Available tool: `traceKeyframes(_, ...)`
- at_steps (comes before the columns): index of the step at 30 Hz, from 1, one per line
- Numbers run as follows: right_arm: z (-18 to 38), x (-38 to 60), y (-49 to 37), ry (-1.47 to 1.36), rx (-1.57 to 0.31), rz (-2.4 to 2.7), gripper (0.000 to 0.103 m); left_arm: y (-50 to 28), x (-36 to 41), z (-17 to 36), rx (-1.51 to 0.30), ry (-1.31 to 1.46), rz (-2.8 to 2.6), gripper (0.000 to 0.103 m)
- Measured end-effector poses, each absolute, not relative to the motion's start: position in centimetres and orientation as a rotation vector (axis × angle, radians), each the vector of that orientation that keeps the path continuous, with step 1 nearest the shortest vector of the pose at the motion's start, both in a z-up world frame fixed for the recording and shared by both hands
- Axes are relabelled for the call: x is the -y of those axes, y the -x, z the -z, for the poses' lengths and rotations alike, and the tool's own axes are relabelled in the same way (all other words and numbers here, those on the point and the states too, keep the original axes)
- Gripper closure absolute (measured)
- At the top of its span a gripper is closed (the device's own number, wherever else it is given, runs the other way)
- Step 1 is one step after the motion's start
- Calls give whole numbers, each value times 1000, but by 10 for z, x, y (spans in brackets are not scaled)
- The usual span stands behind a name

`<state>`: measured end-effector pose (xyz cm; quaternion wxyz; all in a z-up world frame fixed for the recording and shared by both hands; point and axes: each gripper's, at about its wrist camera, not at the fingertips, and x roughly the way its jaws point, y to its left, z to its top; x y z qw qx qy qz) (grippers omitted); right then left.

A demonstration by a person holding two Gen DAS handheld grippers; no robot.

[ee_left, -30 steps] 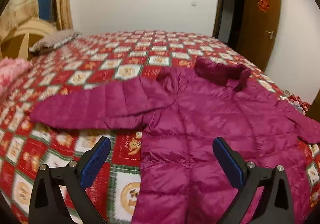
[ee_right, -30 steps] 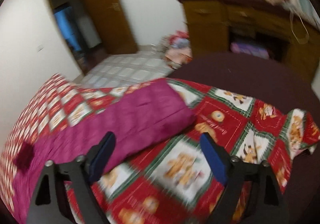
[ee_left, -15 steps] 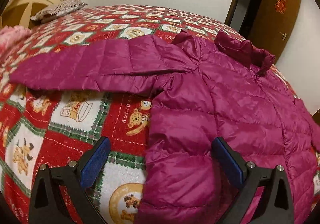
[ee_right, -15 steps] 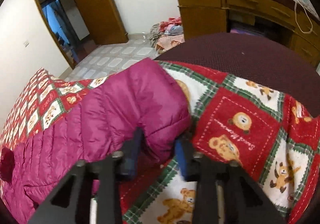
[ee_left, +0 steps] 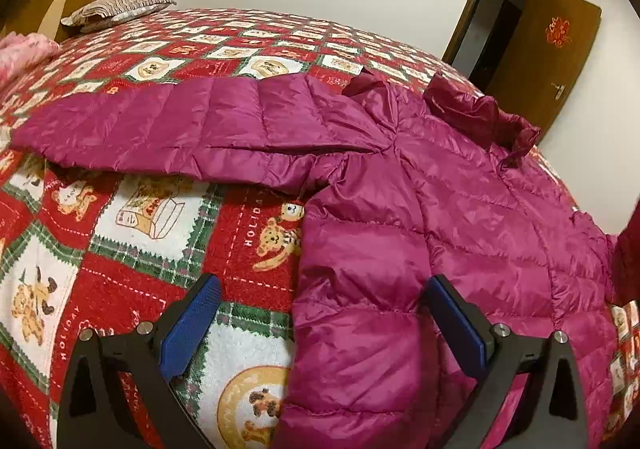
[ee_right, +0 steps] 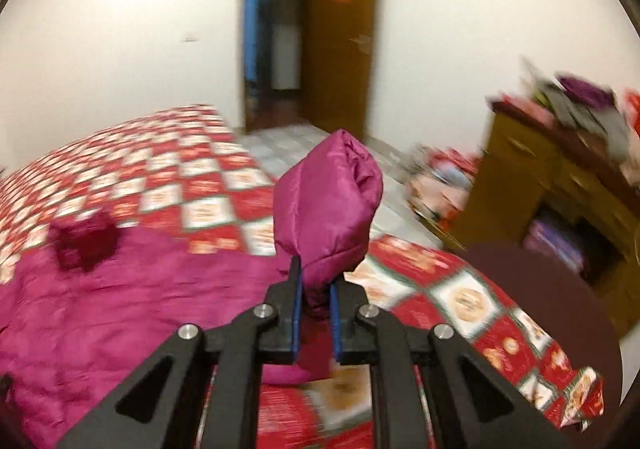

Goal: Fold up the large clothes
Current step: 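Fold the held sleeve across the jacket body with the right gripper, release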

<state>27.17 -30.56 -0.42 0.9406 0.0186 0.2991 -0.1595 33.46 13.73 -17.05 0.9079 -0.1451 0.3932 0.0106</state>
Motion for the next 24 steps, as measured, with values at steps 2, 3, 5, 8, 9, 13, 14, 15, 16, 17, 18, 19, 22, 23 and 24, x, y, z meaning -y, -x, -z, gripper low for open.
traceKeyframes(2, 3, 263, -278, -15, -612, 236, 89, -335, -138, 171, -809, 309, -17, 1)
traceKeyframes(3, 3, 244, -279, -5, -616, 194, 89, -335, -138, 171, -807, 311, -16, 1)
traceKeyframes(5, 10, 201, -284, 13, -633, 99, 89, -334, -139, 171, -804, 317, -12, 1)
traceKeyframes(8, 25, 143, -294, 52, -654, -9, 89, -333, -141, 171, -799, 332, -4, 1)
traceKeyframes(9, 31, 126, -297, 60, -661, -38, 89, -333, -141, 171, -797, 335, -2, 1)
traceKeyframes(13, 62, 77, -313, 68, -702, -121, 89, -332, -143, 171, -791, 348, 6, 1)
traceKeyframes(14, 68, 70, -316, 73, -708, -130, 89, -331, -144, 171, -789, 352, 8, 1)
traceKeyframes(15, 76, 61, -320, 82, -717, -143, 89, -331, -144, 171, -787, 355, 10, 1)
traceKeyframes(16, 80, 53, -322, 88, -723, -151, 89, -331, -145, 171, -787, 357, 11, 1)
traceKeyframes(17, 86, 46, -327, 90, -734, -159, 89, -331, -145, 171, -785, 361, 13, 1)
traceKeyframes(18, 93, 43, -329, 87, -744, -167, 89, -330, -145, 171, -784, 362, 15, 1)
traceKeyframes(19, 98, 41, -331, 80, -753, -179, 89, -330, -146, 171, -782, 364, 16, 1)
traceKeyframes(22, 106, 32, -329, 76, -769, -212, 89, -330, -146, 171, -781, 366, 17, 1)
traceKeyframes(23, 110, 27, -329, 79, -774, -232, 89, -330, -147, 171, -780, 369, 19, 1)
traceKeyframes(24, 115, 23, -330, 81, -780, -257, 88, -330, -146, 171, -779, 369, 19, 1)
